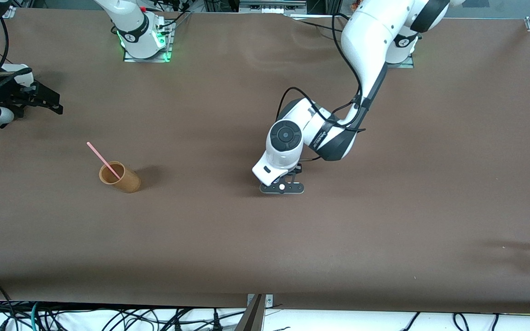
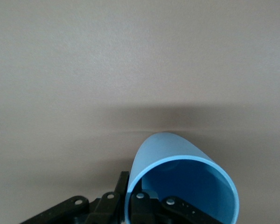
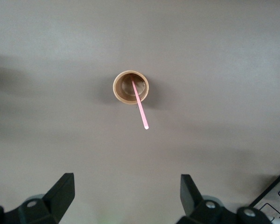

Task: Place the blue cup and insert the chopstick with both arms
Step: 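Carry the blue cup with the left gripper toward the table middle, then set the blue cup down while the right gripper reaches the chopstick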

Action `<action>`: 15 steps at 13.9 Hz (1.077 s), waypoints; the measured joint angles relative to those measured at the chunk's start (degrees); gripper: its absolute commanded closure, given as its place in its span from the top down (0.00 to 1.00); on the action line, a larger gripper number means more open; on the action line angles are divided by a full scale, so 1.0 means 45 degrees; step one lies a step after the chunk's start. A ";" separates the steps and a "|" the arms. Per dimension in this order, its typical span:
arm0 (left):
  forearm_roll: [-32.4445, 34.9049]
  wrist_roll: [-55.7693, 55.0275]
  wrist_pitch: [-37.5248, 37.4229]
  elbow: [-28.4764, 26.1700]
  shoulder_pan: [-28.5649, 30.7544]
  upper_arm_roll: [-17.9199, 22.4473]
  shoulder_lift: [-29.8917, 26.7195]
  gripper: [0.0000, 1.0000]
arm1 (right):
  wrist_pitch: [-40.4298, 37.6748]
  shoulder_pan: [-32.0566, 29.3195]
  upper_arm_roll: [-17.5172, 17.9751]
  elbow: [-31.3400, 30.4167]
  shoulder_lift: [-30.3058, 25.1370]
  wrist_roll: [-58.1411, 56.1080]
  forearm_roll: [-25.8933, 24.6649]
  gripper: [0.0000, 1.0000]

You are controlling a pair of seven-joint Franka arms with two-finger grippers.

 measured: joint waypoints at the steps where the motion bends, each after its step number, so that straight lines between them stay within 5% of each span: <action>1: 0.0000 -0.0094 0.0135 0.0047 -0.0023 0.0001 0.0120 0.00 | -0.0026 0.0000 0.0000 0.0000 0.0028 0.0000 0.0000 1.00; 2: -0.0006 -0.0121 0.0185 0.0102 -0.0030 0.0010 0.0183 0.15 | -0.0065 0.0000 0.0000 0.0000 0.0049 0.0000 0.0000 1.00; 5: -0.0012 -0.0180 0.0239 0.0162 -0.0031 0.0053 0.0229 0.99 | -0.0499 -0.0001 -0.0002 -0.0014 0.0217 0.0000 0.0002 1.00; 10: -0.0643 -0.0279 0.0238 0.0659 -0.0028 0.0085 0.0083 1.00 | -0.0759 -0.0024 -0.0066 -0.0028 0.1322 -0.0589 -0.0002 1.00; 15: -0.1004 -0.0278 -0.1028 0.0987 0.0573 0.0285 -0.1617 1.00 | -0.0669 0.0270 -0.0024 -0.0019 0.2372 -0.2338 -0.0040 1.00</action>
